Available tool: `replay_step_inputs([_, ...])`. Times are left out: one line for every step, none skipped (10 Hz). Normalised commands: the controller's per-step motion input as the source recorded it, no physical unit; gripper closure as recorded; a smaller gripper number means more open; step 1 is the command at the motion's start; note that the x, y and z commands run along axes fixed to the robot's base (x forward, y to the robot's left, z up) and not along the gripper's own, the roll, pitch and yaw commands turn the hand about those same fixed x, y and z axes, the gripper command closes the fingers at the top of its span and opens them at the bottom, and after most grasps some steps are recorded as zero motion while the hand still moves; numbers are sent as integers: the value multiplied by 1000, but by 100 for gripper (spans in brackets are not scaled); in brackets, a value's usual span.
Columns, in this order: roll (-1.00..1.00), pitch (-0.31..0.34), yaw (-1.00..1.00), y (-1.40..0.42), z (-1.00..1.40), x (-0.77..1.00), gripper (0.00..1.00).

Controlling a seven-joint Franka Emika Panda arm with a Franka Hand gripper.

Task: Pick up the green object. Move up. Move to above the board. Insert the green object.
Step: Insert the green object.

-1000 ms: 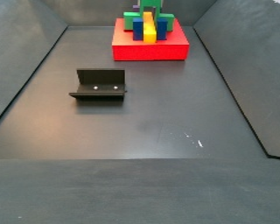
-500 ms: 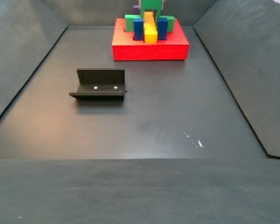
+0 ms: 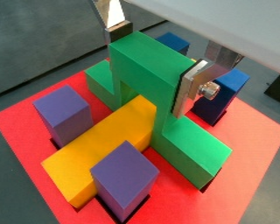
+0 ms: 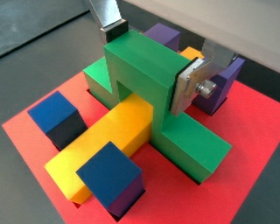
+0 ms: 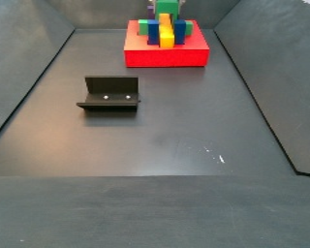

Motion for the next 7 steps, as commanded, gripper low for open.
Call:
replay_step_inputs([-21,11,0,0,-329,9,100])
replay_step_inputs([-17,10,0,0,-360,6,100])
replay_step_inputs([0,10,0,0,-397,9,100])
replay_step_inputs([0,4,0,0,-403,0,100])
replay_step_inputs([0,0,0,0,-394,0,100])
replay_step_inputs([3,7,0,-11,-77,0,100])
replay_step_inputs([0,0,0,0,0,0,100])
